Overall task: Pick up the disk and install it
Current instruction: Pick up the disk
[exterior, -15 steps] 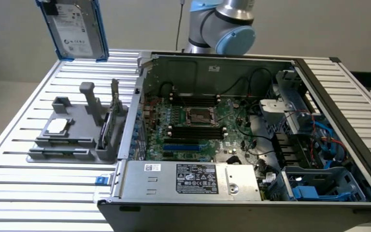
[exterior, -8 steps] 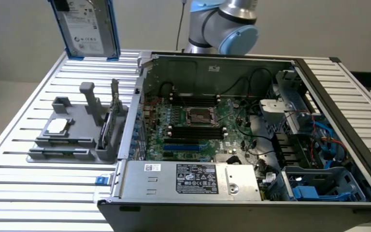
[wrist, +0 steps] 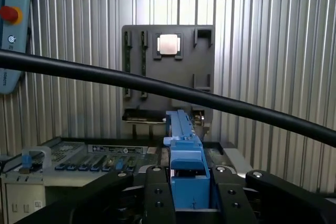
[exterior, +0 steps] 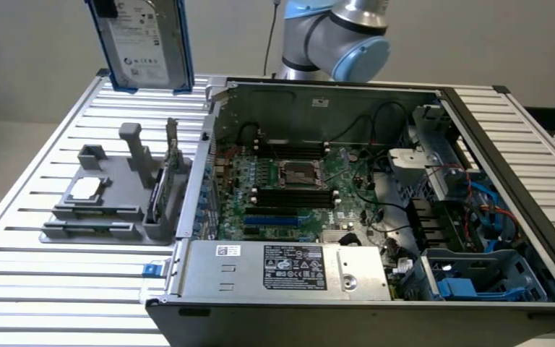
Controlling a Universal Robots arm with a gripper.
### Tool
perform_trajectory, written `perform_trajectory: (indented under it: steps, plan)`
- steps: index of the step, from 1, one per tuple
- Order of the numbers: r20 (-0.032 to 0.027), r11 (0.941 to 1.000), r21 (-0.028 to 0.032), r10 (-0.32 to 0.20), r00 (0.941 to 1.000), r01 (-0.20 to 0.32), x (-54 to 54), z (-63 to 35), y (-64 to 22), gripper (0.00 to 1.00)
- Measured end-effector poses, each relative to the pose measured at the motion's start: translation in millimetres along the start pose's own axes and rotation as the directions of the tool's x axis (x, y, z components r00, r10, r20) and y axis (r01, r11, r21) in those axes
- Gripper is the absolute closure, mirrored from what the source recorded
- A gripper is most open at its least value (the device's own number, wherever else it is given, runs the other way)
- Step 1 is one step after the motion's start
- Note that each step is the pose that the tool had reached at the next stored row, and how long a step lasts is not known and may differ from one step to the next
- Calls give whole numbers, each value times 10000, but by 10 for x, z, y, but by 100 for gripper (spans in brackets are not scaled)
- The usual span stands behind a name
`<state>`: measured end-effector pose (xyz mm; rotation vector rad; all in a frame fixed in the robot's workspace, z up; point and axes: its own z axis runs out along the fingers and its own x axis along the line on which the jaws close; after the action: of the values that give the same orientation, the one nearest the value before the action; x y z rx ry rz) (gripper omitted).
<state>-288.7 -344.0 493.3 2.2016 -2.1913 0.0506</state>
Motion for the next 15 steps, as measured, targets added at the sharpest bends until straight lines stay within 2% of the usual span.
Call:
perform_trajectory:
  steps: [5,15]
  plan:
    - [-1,10000,-8,-1,10000,1,108,-9,-168,67]
    - [0,10000,-58,-4,10000,4,260,-31,-622,67]
